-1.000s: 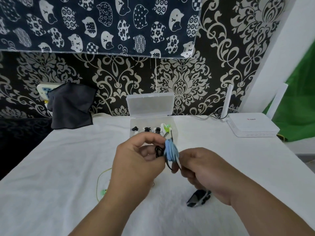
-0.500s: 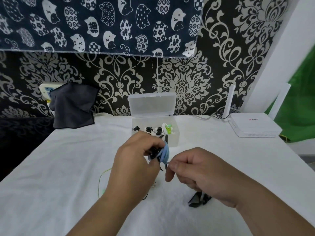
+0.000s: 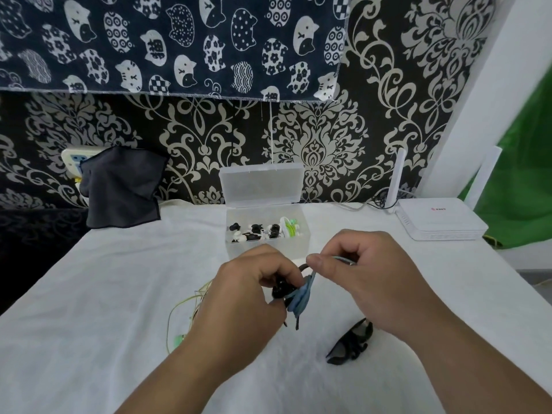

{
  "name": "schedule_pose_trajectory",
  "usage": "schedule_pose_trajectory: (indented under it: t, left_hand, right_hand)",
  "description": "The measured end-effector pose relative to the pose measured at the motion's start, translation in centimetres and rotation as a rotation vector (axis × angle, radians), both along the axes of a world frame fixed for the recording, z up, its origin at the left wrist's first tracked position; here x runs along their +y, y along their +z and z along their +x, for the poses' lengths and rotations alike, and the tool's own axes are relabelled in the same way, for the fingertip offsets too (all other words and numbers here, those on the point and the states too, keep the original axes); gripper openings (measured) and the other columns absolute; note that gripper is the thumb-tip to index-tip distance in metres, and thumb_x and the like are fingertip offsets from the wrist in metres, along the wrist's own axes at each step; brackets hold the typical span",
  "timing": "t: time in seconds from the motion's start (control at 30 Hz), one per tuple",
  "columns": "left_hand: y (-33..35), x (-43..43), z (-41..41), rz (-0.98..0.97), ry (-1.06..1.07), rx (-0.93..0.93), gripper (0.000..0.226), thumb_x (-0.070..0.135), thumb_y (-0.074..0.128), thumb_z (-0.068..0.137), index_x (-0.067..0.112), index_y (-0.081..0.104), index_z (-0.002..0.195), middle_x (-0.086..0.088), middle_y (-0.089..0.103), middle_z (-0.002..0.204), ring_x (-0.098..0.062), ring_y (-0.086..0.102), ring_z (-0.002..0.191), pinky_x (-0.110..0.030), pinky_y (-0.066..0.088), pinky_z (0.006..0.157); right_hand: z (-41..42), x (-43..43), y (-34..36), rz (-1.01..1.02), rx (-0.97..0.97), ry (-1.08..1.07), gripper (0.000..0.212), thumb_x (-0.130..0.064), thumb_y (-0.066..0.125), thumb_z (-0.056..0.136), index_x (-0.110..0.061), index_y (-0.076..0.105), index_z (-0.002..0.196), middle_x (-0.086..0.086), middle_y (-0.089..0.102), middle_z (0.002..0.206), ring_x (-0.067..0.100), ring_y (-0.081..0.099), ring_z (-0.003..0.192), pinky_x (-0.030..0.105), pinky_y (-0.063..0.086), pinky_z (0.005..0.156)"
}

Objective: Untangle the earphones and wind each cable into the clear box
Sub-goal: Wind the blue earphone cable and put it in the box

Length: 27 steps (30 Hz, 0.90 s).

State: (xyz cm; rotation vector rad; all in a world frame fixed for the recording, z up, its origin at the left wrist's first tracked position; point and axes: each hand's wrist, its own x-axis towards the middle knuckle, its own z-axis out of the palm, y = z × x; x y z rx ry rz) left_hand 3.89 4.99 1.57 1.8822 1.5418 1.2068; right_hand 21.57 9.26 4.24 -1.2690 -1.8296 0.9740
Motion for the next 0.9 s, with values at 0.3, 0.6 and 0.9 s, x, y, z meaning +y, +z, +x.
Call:
schedule_pose_trajectory:
  t: [0.3, 0.6, 0.9]
  left_hand:
    - [0.1, -0.1, 0.2, -0.027, -0.05, -0.099, 0.05, -0.021, 0.068, 0.061, 0.028, 0.071, 0.069, 0.011, 0.065, 0.08, -0.015, 0.064, 0.075, -0.018, 0.05, 0.072]
    - [0.6, -1.0, 1.0, 0.124, -0.015, -0.019, 0.045, -0.018, 0.073, 0.064, 0.026, 0.068, 0.061, 0.014, 0.062, 0.081, -0.003, 0.061, 0.067, -0.002, 0.036, 0.056]
    - [0.1, -0.9, 1.0, 0.447, 0.211, 0.178, 0.037, -0.013, 0.068, 0.064, 0.019, 0.054, 0.077, 0.01, 0.056, 0.093, -0.006, 0.055, 0.095, -0.016, 0.044, 0.08]
  right_hand:
    - [-0.4, -0.2, -0.1, -0.279, 0.235, -0.029, 0.027, -0.028, 0.071, 0.088, -0.003, 0.066, 0.077, 0.008, 0.064, 0.063, 0.02, 0.063, 0.05, 0.028, 0.049, 0.051]
    - [-0.3, -0.1, -0.4, -0.662, 0.39, 0.064, 0.025, -0.03, 0.069, 0.088, -0.005, 0.069, 0.086, 0.02, 0.065, 0.095, 0.025, 0.062, 0.051, 0.029, 0.048, 0.047]
    - [-1.0, -0.7, -0.4, -0.551, 0.536, 0.255, 0.029, -0.032, 0.066, 0.078, -0.005, 0.057, 0.082, 0.022, 0.071, 0.077, 0.031, 0.068, 0.058, 0.034, 0.057, 0.056]
